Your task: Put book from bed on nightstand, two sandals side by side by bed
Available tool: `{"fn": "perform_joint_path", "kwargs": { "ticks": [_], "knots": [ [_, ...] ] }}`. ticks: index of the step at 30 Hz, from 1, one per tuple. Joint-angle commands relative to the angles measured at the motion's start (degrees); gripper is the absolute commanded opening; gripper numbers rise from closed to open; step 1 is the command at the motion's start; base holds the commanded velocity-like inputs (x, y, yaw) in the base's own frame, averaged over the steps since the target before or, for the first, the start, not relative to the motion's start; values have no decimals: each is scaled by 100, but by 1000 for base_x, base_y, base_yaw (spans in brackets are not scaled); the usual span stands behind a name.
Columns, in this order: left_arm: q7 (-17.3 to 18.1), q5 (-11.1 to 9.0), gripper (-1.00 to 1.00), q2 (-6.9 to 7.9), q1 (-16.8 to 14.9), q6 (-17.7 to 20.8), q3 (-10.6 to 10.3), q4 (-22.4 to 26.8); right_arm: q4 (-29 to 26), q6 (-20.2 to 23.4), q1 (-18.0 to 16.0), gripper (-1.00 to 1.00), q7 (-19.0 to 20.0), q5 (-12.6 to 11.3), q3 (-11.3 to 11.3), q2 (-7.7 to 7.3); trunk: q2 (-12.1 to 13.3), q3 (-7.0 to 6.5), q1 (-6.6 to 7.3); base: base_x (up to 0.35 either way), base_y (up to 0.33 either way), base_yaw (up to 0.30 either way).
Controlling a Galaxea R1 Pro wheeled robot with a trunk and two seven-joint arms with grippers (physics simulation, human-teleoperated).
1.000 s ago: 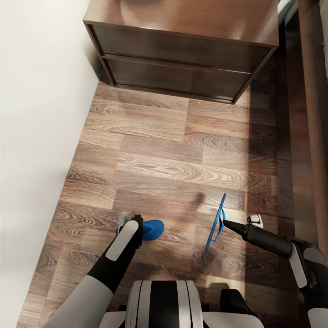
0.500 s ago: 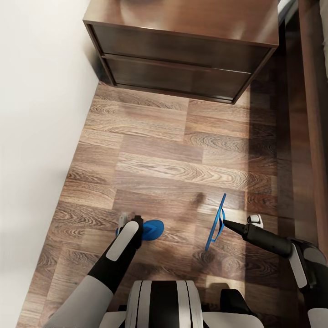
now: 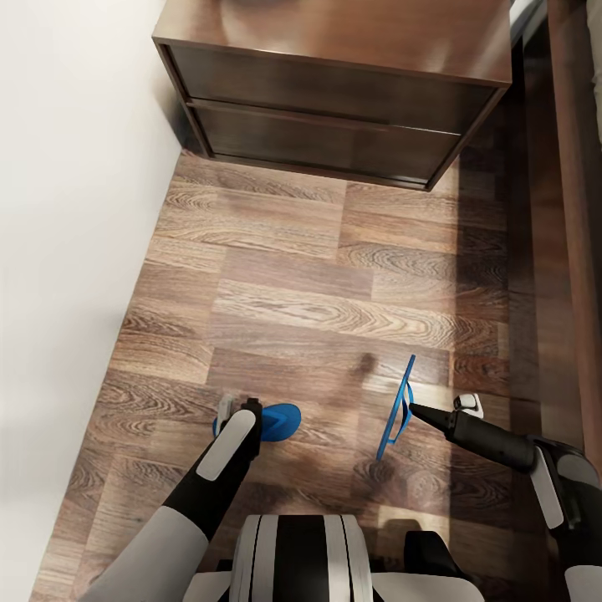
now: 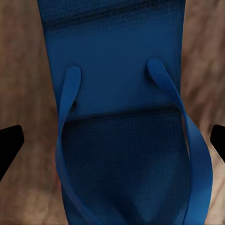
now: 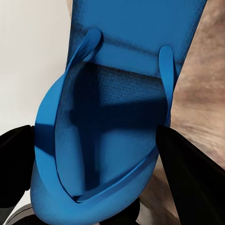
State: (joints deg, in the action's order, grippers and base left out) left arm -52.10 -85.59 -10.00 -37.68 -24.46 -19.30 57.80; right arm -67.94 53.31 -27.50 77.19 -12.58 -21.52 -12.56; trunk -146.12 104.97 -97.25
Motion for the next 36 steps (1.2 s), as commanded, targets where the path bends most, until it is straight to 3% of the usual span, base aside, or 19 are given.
{"fn": "perform_joint_path", "kwargs": {
  "ticks": [1,29,32,36],
  "knots": [
    [-11,-19,100,0,-2,-20,-1,4,0,40,-1,-100,6,-17,-1,-1,-1,3,1,0,0,0],
    [-14,-1,100,0,-2,8,-12,3,0,40,-1,-100,1,-15,6,-1,-1,3,1,0,0,0],
    [-11,13,100,0,-2,262,-55,3,6,40,-1,-100,-9,0,7,-1,-1,3,1,0,0,0],
    [341,31,100,0,-2,540,-76,-24,7,40,-1,-100,-2,-10,1,-1,-1,3,1,0,0,0]
  ]
}}
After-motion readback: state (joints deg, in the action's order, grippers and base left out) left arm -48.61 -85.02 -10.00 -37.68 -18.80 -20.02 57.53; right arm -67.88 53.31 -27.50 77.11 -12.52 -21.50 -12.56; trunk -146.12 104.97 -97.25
